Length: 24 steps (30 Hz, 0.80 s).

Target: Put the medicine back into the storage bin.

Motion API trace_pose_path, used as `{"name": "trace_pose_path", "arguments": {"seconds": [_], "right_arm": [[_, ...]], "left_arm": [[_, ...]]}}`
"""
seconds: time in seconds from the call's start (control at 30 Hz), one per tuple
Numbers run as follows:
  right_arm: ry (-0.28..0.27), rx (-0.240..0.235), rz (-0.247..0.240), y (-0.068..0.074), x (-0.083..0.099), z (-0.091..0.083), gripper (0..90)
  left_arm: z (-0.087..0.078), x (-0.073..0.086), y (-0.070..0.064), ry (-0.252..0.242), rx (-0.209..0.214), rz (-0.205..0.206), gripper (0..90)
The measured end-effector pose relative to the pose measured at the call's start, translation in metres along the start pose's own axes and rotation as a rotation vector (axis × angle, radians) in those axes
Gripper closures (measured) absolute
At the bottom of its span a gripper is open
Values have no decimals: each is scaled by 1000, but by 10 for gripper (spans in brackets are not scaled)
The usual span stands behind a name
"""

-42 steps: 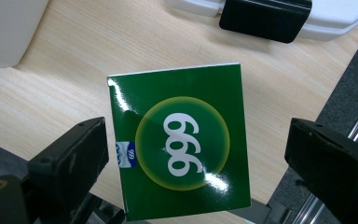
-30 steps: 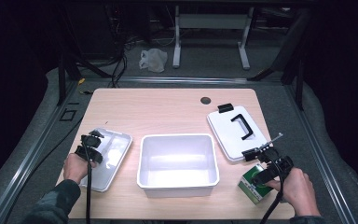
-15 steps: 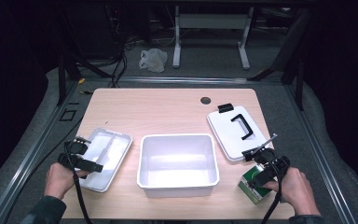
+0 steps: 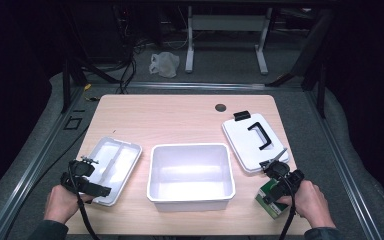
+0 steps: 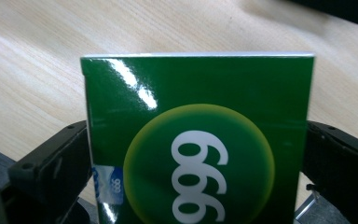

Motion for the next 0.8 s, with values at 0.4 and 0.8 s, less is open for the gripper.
{"name": "trace_pose_path", "arguments": {"seconds": [0.4, 0.8], "right_arm": [[9, -1, -43, 3, 0, 6, 154], [-53, 11, -65, 7, 0, -24, 161]], "left_arm": [[10, -1, 5, 34, -1, -2, 0], [8, 0, 4, 33, -5, 9, 0]]}}
Point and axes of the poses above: each handheld gripper's, and its own axes: z roughly forward along the jaws, x roughly out of its underside, y roughly to its left, the point moved 4 cm from there along z, roughly forward along the jaws, and after that the axes turned 3 degrees about z, right-handed, at the moved point
